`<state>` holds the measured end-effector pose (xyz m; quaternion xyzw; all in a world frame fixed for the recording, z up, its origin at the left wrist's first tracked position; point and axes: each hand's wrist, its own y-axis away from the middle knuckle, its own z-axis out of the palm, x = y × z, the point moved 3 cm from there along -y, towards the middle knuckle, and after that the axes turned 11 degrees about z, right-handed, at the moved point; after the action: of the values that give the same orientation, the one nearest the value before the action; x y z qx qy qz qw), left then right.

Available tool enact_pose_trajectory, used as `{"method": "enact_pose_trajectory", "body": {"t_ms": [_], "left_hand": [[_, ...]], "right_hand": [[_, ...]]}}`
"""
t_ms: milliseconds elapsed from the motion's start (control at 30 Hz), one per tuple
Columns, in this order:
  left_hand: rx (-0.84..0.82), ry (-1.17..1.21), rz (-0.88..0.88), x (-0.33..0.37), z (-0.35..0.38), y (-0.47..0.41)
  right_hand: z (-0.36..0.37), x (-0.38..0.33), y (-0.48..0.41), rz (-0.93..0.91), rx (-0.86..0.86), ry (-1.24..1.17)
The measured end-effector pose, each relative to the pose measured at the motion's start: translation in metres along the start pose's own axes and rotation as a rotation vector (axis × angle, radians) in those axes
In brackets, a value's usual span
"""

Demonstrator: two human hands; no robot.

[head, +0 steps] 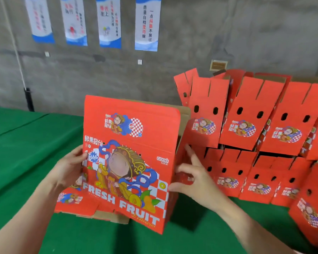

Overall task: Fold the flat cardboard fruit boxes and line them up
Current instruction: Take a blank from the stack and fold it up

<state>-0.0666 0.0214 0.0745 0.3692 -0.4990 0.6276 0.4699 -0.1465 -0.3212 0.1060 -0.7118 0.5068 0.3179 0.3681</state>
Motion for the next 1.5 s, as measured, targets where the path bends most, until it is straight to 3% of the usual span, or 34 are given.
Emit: {"method": "enact_pose_trajectory", "body": {"t_ms": [100,200,367,533,600,767,900,1033,1200,1367,1500], "left_hand": [[0.054,-0.235,0.064,-0.003,-0.005,-0.029],[-0.036,-0.352,0.115,-0.012,0.018,-0.055],[-0.095,-0.318,0.181,-0.033,0.039,-0.092],[-0.120,-0.184,0.129,-0.075,0.031,-0.141],[-0.175,-0.250,0.127,-0.090,0.029,-0.167],[-0.285,-0.525,0.064,-0.137,0.010,-0.220],[-0.407,-0.622,0.057,-0.170,0.006,-0.247],[-0.513,-0.601,0.065,-0.194,0.018,-0.263],[-0.526,-0.517,0.027,-0.213,0.035,-0.282],[-0.460,-0.678,-0.067,-0.239,0.010,-0.282],[-0.428,-0.925,-0.151,-0.261,-0.040,-0.265]], "right_hand": [[0.041,-0.011,-0.034,0.002,0.170,-0.002],[0.093,-0.017,-0.074,0.030,0.269,0.026],[0.151,-0.008,-0.154,0.108,0.432,0.121],[0.181,0.001,-0.234,0.251,0.642,0.287],[0.200,0.015,-0.255,0.290,0.590,0.376],[0.236,0.065,-0.277,0.245,0.208,0.724],[0.227,0.090,-0.306,0.212,0.085,0.973],[0.214,0.109,-0.337,0.323,0.042,1.089],[0.201,0.125,-0.381,0.435,-0.015,1.084],[0.172,0.141,-0.417,0.657,-0.111,0.941],[0.190,0.156,-0.400,0.534,-0.121,0.869]]}}
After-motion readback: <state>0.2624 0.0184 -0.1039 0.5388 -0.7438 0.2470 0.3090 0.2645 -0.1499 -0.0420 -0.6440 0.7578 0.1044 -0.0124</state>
